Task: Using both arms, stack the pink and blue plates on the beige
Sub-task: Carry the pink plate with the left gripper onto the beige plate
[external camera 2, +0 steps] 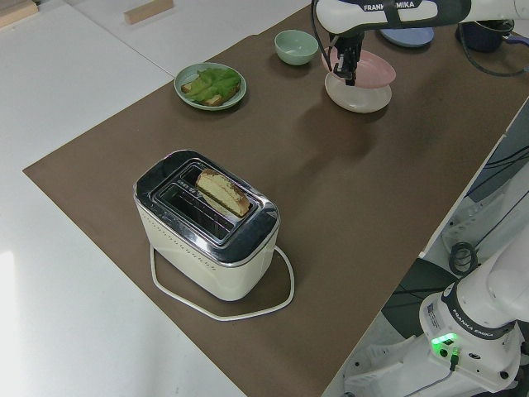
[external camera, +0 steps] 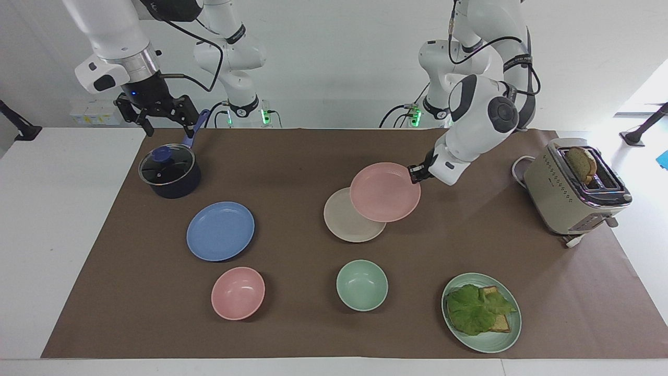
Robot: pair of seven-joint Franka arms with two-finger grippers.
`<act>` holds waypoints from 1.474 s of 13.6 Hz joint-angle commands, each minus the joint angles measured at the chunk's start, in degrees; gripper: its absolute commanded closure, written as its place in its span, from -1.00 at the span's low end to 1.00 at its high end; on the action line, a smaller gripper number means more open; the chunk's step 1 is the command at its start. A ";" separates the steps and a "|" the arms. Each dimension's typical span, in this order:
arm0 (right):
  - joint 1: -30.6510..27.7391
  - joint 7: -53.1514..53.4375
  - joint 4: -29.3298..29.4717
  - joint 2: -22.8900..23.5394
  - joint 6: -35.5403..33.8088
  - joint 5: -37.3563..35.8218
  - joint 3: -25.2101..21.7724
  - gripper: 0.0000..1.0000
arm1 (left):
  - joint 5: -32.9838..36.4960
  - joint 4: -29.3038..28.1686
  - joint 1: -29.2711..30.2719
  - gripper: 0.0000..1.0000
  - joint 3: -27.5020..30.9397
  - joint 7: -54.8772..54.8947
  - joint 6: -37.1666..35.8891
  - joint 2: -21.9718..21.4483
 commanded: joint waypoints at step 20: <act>-2.47 -6.04 -5.57 -0.93 7.15 1.47 -0.44 -1.00 | 7.20 1.77 1.19 -1.00 1.69 1.48 7.34 3.84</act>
